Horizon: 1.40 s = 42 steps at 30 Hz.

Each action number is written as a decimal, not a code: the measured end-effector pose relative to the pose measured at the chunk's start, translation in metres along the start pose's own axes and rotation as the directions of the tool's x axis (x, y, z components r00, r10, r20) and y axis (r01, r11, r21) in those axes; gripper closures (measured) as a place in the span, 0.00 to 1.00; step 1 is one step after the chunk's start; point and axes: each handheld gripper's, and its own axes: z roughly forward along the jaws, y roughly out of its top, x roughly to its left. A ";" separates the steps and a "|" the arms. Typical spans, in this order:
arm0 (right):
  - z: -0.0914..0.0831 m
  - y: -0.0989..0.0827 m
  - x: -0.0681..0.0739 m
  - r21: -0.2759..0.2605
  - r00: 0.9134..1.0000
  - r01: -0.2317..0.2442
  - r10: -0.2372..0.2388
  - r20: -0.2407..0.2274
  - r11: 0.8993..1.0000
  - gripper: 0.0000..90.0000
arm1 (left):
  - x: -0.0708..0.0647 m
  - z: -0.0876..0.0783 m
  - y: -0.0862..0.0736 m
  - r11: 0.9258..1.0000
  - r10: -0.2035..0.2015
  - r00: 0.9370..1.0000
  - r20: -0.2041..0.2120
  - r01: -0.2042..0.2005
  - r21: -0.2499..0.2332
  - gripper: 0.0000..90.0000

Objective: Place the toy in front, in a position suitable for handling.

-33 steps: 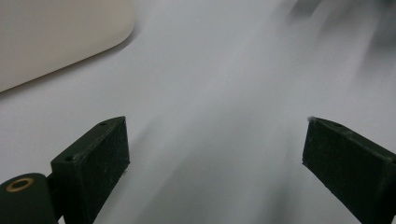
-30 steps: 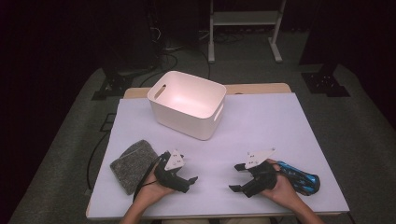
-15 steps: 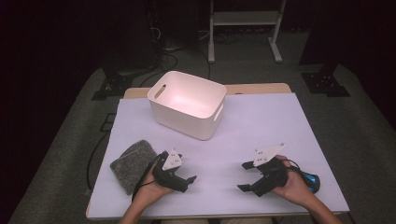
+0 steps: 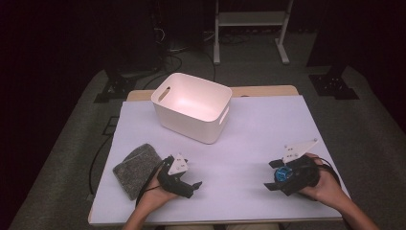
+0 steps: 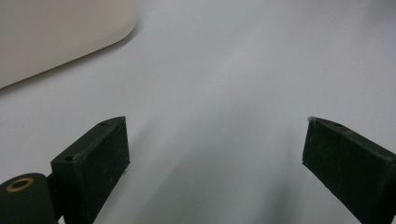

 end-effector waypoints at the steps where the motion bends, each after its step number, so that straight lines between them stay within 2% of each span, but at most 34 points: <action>1: 0.000 0.000 0.000 0.000 1.000 0.000 0.000 0.000 1.000 0.23 | 0.000 0.000 0.000 1.000 0.000 1.000 0.000 0.000 0.000 0.08; 6: -0.017 -0.017 -0.008 0.014 0.998 -0.033 0.032 0.048 0.999 0.23 | 0.001 -0.002 0.000 1.000 0.002 1.000 -0.001 -0.002 -0.008 0.07; 11: -0.023 -0.033 -0.014 0.037 0.995 -0.067 0.064 0.075 0.997 0.22 | 0.001 -0.001 0.000 1.000 -0.005 1.000 -0.001 0.005 -0.007 0.08; 13: -0.026 -0.044 -0.018 0.051 0.991 -0.088 0.083 0.101 0.995 0.22 | 0.000 -0.001 0.000 1.000 -0.006 1.000 0.000 0.006 -0.004 0.08; 21: -0.032 -0.069 -0.026 0.089 0.981 -0.133 0.118 0.154 0.987 0.21 | -0.001 0.002 0.000 1.000 0.006 1.000 0.009 -0.006 0.005 0.08; 26: -0.033 -0.079 -0.029 0.105 0.977 -0.146 0.127 0.168 0.984 0.21 | -0.001 0.002 0.000 1.000 0.007 1.000 0.009 -0.007 0.011 0.08; 32: -0.030 -0.088 -0.031 0.142 0.976 -0.145 0.118 0.184 0.979 0.20 | -0.001 0.002 0.000 1.000 0.006 1.000 0.013 -0.006 0.012 0.08; 38: -0.024 -0.091 -0.032 0.164 0.977 -0.144 0.113 0.182 0.976 0.20 | -0.001 0.003 -0.001 1.000 0.005 1.000 0.017 -0.005 0.014 0.08; 42: -0.019 -0.090 -0.033 0.192 0.979 -0.129 0.094 0.181 0.973 0.20 | -0.001 0.003 -0.001 1.000 0.006 1.000 0.019 -0.006 0.015 0.08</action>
